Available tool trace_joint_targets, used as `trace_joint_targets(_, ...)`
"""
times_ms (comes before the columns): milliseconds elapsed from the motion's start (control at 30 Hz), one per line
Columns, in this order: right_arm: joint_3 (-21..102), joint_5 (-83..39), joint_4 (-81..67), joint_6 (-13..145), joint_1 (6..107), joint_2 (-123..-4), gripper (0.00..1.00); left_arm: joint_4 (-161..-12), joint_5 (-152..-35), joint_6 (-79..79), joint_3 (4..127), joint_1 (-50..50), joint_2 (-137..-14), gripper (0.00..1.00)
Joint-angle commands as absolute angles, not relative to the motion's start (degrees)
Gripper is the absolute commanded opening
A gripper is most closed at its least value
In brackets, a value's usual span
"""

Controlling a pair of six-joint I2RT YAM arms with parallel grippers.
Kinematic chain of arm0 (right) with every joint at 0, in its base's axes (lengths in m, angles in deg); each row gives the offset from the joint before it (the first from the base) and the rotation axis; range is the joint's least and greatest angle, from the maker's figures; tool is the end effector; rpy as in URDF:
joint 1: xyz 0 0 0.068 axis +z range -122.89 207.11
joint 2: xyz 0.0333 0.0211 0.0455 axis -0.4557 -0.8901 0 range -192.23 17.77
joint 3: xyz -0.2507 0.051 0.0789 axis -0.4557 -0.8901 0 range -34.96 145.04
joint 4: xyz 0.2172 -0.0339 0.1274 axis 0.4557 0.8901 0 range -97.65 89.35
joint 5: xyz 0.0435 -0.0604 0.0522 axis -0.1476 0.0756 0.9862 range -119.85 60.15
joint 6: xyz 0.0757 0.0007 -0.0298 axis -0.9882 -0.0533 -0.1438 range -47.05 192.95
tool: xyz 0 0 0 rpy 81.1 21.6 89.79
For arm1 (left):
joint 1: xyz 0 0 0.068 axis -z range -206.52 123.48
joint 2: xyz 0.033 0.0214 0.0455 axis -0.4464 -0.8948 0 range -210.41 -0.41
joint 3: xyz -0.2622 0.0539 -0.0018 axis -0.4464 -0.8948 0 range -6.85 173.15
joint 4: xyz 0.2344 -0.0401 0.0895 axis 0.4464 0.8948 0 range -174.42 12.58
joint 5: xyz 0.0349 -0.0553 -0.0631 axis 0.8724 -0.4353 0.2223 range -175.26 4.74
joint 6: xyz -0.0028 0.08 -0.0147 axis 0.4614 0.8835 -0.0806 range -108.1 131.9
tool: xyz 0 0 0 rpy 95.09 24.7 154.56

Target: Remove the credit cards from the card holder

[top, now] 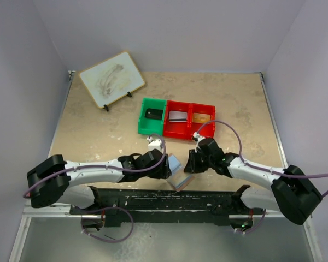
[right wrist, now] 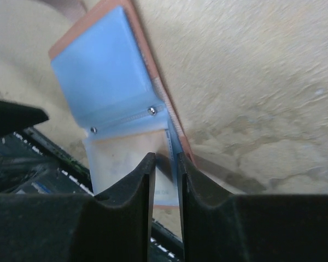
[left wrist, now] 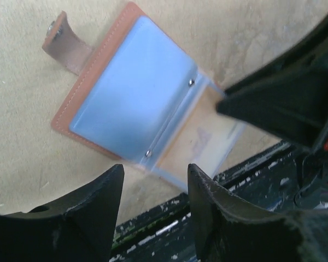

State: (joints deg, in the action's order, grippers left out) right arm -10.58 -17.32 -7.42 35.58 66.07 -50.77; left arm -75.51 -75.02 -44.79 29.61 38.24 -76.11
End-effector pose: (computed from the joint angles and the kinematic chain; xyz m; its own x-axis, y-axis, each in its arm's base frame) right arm 0.1765 0.1623 0.1322 -0.8780 0.0519 -0.4759 -0.2536 0.7927 0.5544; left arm 0.1279 -0.2420 0.1538 -0.8761 -0.0703 -0.4771 0.1956 0.8524 -0.4849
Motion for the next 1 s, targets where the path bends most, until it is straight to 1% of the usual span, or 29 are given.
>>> trace_joint_targets(0, -13.42, -16.52, -11.35, 28.74, 70.49, -50.17, 0.25, -80.31, -69.28, -48.46, 29.71, 38.43, -78.99, 0.47)
trace_joint_targets(67, -14.56, -17.11, -14.54, 24.92, 74.04, -50.25, 0.24, -77.66, -65.97, -48.41, 30.61, 38.44, -80.09, 0.46)
trace_joint_targets(267, -16.89, -20.45, -23.90, 14.94, 82.68, -53.88, 0.31, -66.01, -54.16, -51.36, 33.12, 38.43, -83.26, 0.45)
trace_joint_targets(500, -13.77, -24.44, -25.11, 11.72, 89.33, -62.23, 0.36, -61.86, -51.47, -53.50, 31.80, 38.41, -82.75, 0.47)
trace_joint_targets(600, -11.34, -27.75, -21.94, 10.85, 90.85, -64.70, 0.38, -58.89, -49.34, -55.05, 31.79, 38.41, -81.52, 0.47)
trace_joint_targets(733, -11.45, -31.49, -19.51, 9.77, 91.06, -63.00, 0.43, -57.39, -47.87, -55.94, 29.85, 38.35, -78.27, 0.51)
trace_joint_targets(800, -12.25, -30.28, -18.97, 9.16, 91.06, -60.98, 0.46, -57.15, -48.03, -56.59, 29.32, 38.35, -77.72, 0.51)
trace_joint_targets(867, -12.55, -31.73, -18.09, 9.47, 90.80, -58.66, 0.51, -59.16, -49.28, -56.31, 28.43, 38.35, -77.44, 0.51)
trace_joint_targets(967, -12.44, -33.07, -16.22, 10.17, 90.38, -55.57, 0.54, -64.91, -52.25, -55.05, 27.59, 38.35, -78.18, 0.49)
